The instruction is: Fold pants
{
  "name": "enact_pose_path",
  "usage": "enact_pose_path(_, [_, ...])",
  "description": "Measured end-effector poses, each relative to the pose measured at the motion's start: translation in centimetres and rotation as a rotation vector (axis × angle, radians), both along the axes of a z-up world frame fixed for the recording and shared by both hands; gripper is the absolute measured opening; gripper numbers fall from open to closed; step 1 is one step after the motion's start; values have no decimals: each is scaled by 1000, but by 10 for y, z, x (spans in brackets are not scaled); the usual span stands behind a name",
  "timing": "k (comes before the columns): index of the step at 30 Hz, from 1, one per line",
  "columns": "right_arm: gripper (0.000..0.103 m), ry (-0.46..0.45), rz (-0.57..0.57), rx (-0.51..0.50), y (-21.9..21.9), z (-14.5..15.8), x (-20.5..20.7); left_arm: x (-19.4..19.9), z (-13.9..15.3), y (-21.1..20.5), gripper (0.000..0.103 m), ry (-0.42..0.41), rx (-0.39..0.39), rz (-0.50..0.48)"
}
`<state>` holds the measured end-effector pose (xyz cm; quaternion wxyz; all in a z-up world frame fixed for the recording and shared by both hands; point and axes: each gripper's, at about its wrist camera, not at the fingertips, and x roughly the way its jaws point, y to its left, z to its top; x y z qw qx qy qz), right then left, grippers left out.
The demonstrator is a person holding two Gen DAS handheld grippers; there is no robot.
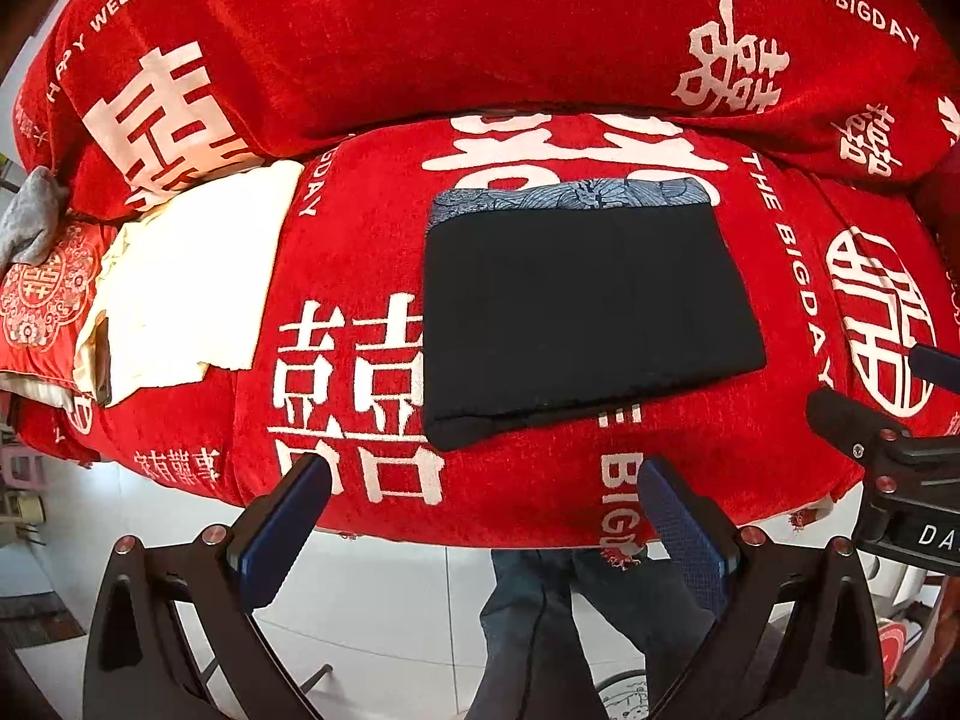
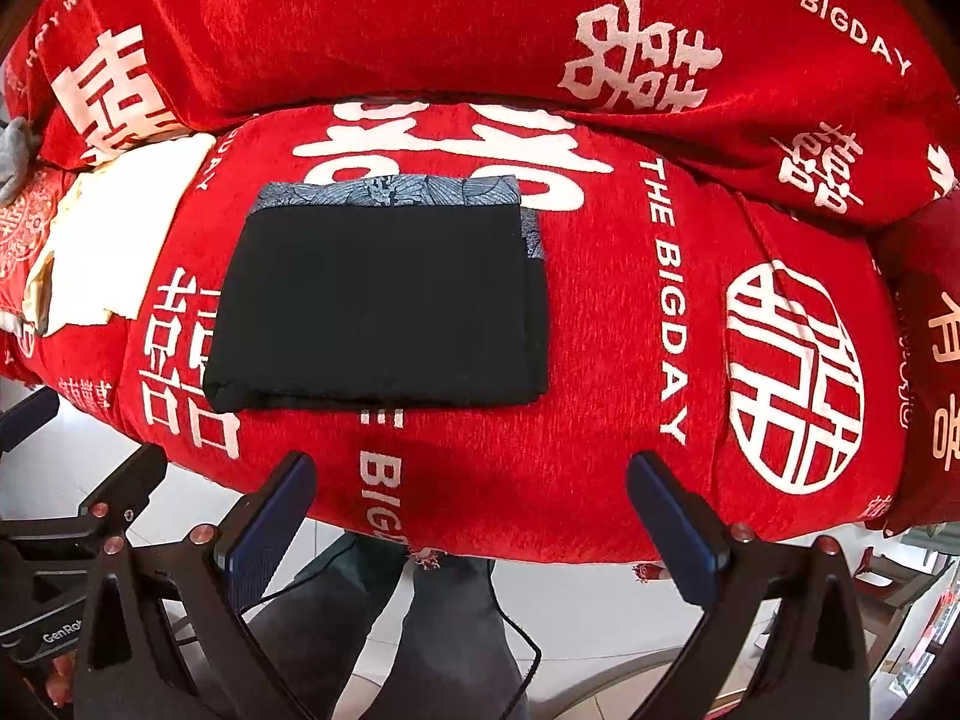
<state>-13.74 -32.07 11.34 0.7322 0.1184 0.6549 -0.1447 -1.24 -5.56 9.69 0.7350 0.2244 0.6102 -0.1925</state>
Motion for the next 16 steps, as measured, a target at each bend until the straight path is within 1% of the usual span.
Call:
enact_pose_path(9, [103,9,17,-5,1,-2,1,-1,-2,0,102,8,6,-5])
enact_pose_path(16, [103,11,21,-4,0,-2,1,-2,-1,2,102,10,-4,2])
